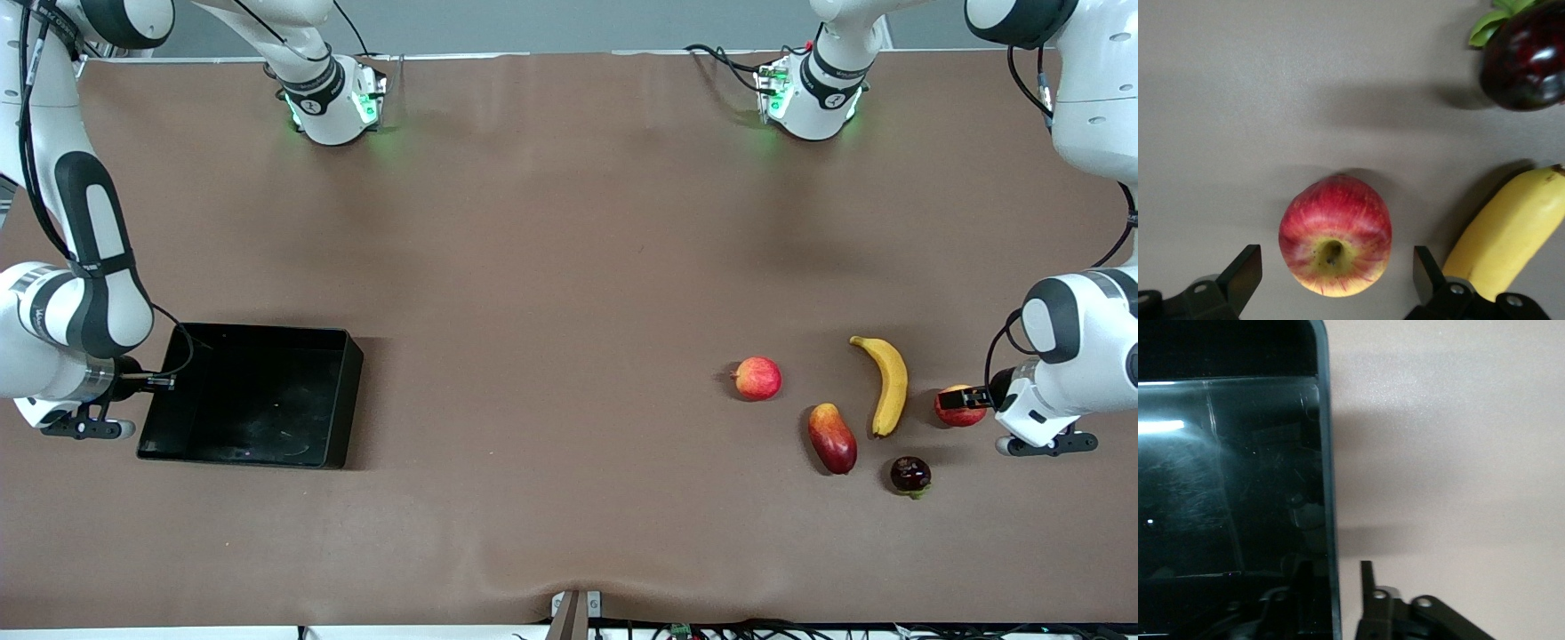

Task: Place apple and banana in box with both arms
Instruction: 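Slide the black tray toward the fruit with the right gripper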

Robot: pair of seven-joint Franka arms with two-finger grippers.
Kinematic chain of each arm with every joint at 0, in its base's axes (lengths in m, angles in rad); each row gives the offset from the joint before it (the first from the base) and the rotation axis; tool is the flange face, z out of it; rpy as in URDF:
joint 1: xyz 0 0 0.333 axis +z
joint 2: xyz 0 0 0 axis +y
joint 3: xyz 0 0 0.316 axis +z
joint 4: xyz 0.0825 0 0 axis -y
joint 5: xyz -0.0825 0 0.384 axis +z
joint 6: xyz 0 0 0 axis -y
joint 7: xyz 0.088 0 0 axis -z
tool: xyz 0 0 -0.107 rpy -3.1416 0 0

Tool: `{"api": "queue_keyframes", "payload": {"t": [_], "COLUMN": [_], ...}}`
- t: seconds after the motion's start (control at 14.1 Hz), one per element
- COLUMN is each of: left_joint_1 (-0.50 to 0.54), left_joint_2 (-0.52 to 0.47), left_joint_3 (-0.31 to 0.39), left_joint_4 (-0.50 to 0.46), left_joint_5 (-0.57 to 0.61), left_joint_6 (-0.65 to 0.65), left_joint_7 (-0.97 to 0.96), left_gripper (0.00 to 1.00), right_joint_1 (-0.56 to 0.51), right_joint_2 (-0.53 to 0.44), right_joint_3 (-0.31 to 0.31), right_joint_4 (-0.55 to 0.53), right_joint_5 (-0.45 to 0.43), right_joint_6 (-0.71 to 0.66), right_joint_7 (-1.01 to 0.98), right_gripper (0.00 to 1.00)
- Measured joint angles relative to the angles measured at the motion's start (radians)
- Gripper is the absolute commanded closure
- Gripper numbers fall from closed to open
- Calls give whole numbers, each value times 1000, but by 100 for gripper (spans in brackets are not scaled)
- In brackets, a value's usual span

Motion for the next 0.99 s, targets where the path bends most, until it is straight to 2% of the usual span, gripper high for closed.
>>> {"api": "queue_keyframes", "payload": {"t": [0.42, 0.71, 0.78, 0.85, 0.92, 0.99], "left_joint_1": [3, 5, 6, 6, 6, 6], "left_joint_2": [5, 16, 19, 20, 22, 23], "left_joint_3": [0, 0, 0, 0, 0, 0], "left_joint_4": [-16, -23, -24, -25, -25, -26], "left_joint_5": [0, 0, 0, 0, 0, 0], "left_joint_6": [20, 32, 32, 33, 33, 33], "left_joint_7": [13, 13, 13, 13, 13, 13], "left_gripper": [0, 0, 4, 21, 44, 73], "right_joint_1": [4, 52, 82, 123, 174, 234], "right_joint_2": [-15, -66, -73, -75, -75, -74], "right_joint_3": [26, 131, 161, 180, 191, 196], "right_joint_4": [12, 29, 31, 31, 31, 31], "right_joint_5": [0, 2, 4, 6, 10, 12], "right_joint_6": [4, -37, -41, -41, -36, -25], "right_joint_7": [-10, 12, 57, 123, 197, 275], "right_gripper": [100, 100, 100, 100, 100, 100]}}
